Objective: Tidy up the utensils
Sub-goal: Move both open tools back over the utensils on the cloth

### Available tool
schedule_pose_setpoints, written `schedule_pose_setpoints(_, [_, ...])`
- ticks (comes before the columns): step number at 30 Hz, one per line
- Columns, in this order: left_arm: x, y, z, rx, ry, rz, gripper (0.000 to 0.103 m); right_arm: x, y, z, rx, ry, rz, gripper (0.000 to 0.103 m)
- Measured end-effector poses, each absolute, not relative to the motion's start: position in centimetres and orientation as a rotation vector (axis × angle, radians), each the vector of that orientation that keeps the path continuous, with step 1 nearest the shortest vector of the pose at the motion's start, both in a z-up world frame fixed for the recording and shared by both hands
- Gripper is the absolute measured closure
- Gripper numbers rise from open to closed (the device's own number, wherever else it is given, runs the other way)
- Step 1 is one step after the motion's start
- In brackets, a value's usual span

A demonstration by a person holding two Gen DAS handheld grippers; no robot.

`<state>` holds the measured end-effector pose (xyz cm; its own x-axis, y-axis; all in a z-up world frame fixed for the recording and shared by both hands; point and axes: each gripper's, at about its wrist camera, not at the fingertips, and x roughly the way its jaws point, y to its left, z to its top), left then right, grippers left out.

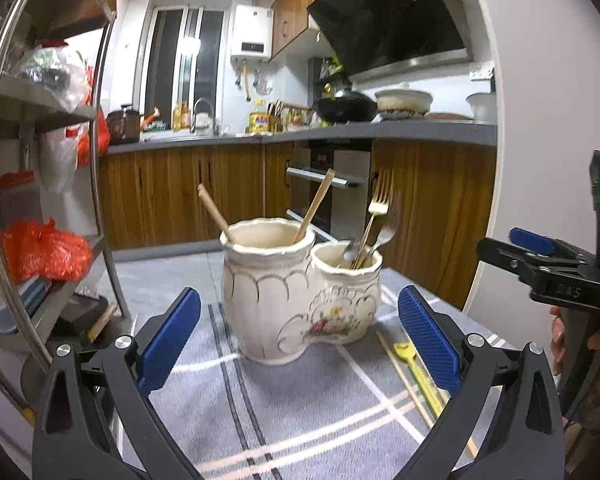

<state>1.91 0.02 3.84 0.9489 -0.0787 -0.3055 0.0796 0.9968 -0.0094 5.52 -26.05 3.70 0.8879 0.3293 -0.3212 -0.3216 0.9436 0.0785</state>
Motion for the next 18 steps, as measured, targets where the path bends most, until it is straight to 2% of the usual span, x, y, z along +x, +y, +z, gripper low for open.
schedule_pose_setpoints(9, [3.8, -0.7, 1.5, 0.033, 0.472, -0.072, 0.005, 5.8, -26.5, 1.9, -0.057, 0.439, 0.287, 0.005])
schedule_pose_setpoints(18, [4.2, -1.9, 0.4, 0.081, 0.519, -0.104, 0.005, 6.9, -26.1, -1.5, -0.168, 0.646, 0.261, 0.005])
